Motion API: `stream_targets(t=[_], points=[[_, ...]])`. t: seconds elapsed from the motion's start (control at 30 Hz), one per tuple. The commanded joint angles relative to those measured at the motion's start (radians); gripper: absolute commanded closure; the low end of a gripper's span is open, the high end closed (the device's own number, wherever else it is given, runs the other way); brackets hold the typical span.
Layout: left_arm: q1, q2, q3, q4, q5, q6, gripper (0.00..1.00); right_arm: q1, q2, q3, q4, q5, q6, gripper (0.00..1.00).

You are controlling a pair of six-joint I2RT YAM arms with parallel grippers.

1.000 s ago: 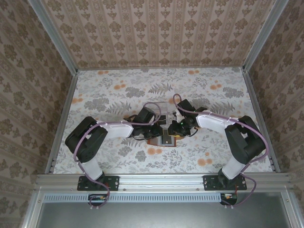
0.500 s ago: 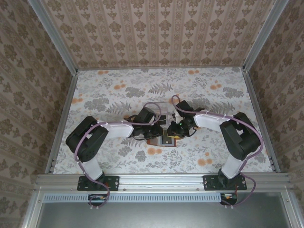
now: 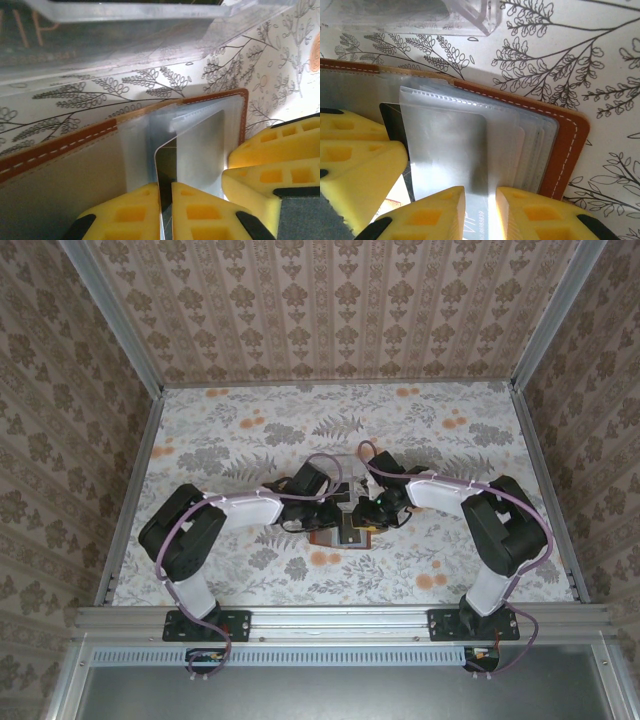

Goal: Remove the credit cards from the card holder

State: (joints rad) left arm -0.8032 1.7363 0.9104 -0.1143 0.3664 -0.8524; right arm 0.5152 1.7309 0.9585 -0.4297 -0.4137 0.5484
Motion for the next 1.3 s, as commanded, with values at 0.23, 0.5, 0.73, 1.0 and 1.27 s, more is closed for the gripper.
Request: stream_targets(t=[0.23,0.5,0.73,1.0,1.27], points=[[0.024,-0.049,0.055,-0.202,-0.065,0.115,0.92,0.005,0.061,-0.01,-0.085,0.131,-0.026,0.72],[0.04,-0.071,0.129,-0.342,-0.121,0.188,0.94,0.005,0.051,-0.003,-0.096,0.131,-0.029,0.72],[0.041,-0.065,0.199,-0.452,-0.144,0.244,0.93,0.005,0.042,-0.005,-0.095,0.125,-0.027,0.72],[0.038,-0.043,0.239,-0.467,-0.134,0.243,0.92,0.007,0.036,-0.011,-0.092,0.125,-0.025,0.72],[-0.001,-0.011,0.232,-0.375,-0.073,0.182,0.85,0.006,0.035,-0.011,-0.09,0.122,-0.027,0.72]])
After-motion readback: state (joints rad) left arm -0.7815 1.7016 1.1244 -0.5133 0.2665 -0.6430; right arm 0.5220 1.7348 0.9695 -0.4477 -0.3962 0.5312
